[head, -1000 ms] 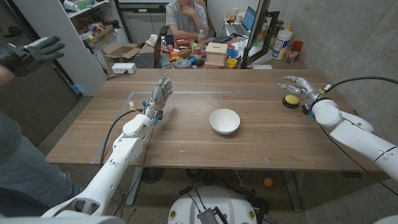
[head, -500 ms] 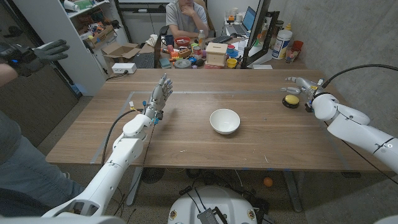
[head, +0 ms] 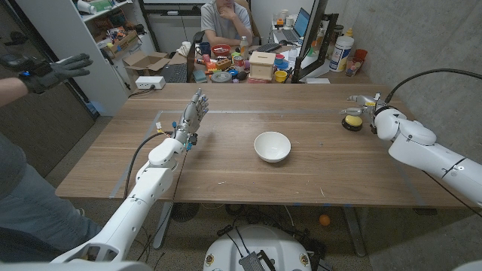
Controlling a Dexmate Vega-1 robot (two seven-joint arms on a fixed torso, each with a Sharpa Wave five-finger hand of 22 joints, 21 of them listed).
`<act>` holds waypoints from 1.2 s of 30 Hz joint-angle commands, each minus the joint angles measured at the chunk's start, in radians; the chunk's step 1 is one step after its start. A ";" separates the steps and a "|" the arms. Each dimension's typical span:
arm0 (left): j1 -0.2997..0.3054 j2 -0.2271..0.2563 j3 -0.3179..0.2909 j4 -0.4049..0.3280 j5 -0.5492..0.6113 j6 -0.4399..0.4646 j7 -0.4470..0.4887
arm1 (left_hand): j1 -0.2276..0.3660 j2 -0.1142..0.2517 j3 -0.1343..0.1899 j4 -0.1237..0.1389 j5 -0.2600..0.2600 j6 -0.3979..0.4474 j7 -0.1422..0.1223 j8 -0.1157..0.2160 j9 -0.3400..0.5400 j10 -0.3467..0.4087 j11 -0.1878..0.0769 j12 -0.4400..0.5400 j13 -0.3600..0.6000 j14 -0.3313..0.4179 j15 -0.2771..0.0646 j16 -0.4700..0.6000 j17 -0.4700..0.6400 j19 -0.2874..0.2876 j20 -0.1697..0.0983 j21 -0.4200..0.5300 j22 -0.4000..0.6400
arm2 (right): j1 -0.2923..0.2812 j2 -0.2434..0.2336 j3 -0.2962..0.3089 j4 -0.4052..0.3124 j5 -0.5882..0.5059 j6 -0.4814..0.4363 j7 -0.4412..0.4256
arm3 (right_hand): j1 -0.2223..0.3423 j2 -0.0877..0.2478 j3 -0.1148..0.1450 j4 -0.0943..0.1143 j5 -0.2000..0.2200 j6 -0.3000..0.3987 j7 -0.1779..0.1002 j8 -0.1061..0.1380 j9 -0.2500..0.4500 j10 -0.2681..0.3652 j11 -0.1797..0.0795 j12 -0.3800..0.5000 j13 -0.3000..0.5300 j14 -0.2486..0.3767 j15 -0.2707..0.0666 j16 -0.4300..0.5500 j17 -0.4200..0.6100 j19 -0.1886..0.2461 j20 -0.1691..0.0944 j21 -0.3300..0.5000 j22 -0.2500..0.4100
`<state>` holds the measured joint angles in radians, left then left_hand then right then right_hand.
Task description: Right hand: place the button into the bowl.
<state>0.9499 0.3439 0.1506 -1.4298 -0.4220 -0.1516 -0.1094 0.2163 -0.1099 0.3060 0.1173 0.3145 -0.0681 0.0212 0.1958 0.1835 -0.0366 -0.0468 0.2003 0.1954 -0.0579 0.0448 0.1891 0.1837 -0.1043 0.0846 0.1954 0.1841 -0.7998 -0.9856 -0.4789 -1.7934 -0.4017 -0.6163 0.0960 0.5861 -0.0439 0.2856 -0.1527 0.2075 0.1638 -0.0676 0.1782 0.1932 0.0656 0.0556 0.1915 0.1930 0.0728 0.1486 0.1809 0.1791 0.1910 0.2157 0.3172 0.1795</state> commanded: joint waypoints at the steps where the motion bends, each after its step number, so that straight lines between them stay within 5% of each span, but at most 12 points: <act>1: 0.013 0.002 -0.002 -0.012 -0.008 0.004 0.012 | 0.003 0.006 -0.008 -0.001 0.007 -0.005 -0.003 -0.001 0.006 0.000 -0.009 0.004 0.000 -0.003 0.011 0.005 0.004 0.001 0.011 0.008 0.001 | 0.069 0.037 -0.060 0.050 -0.113 -0.045 0.120 | -0.005 -0.015 -0.007 0.000 0.007 -0.015 0.003 -0.002 0.002 -0.012 0.006 -0.001 0.003 -0.008 0.004 0.002 0.005 0.014 0.002 -0.001 0.003; 11: 0.016 0.004 -0.003 -0.014 -0.009 -0.010 0.015 | 0.004 0.008 -0.010 -0.001 0.008 -0.005 -0.007 0.001 0.006 0.003 -0.014 0.006 0.000 0.001 0.014 0.007 0.005 0.002 0.015 0.008 0.001 | 0.114 0.065 -0.102 0.106 -0.184 -0.061 0.202 | -0.011 -0.025 -0.014 0.005 0.011 -0.032 0.008 -0.001 0.003 -0.015 0.011 0.003 0.003 -0.004 0.011 0.005 0.005 0.031 0.002 0.000 0.004; 36: 0.035 -0.002 0.003 -0.033 -0.017 -0.019 0.042 | 0.002 0.010 -0.015 0.000 0.010 0.003 -0.015 0.005 0.007 0.004 -0.017 0.007 0.000 0.006 0.012 0.008 0.006 0.002 0.026 0.009 0.002 | 0.170 0.151 -0.114 0.264 -0.191 -0.017 0.233 | -0.016 -0.031 -0.021 0.013 0.019 -0.023 0.007 0.013 0.003 0.005 0.003 0.018 0.004 0.019 -0.003 0.014 0.007 0.059 0.002 -0.002 0.005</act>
<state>0.9785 0.3391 0.1464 -1.4536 -0.4385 -0.1758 -0.0747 0.2163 -0.1100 0.2975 0.1172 0.3185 -0.0696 0.0120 0.1961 0.1886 -0.0352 -0.0558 0.2003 0.1956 -0.0529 0.0497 0.1891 0.1836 -0.1022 0.1041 0.2003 0.1839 -0.6567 -0.8646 -0.5795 -1.5900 -0.5871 -0.6507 0.3165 0.5666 -0.0659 0.2636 -0.1420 0.2191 0.1337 -0.0588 0.1819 0.1930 0.0589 0.0624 0.2051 0.1928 0.0881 0.1482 0.1855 0.1841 0.2388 0.2181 0.3172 0.1793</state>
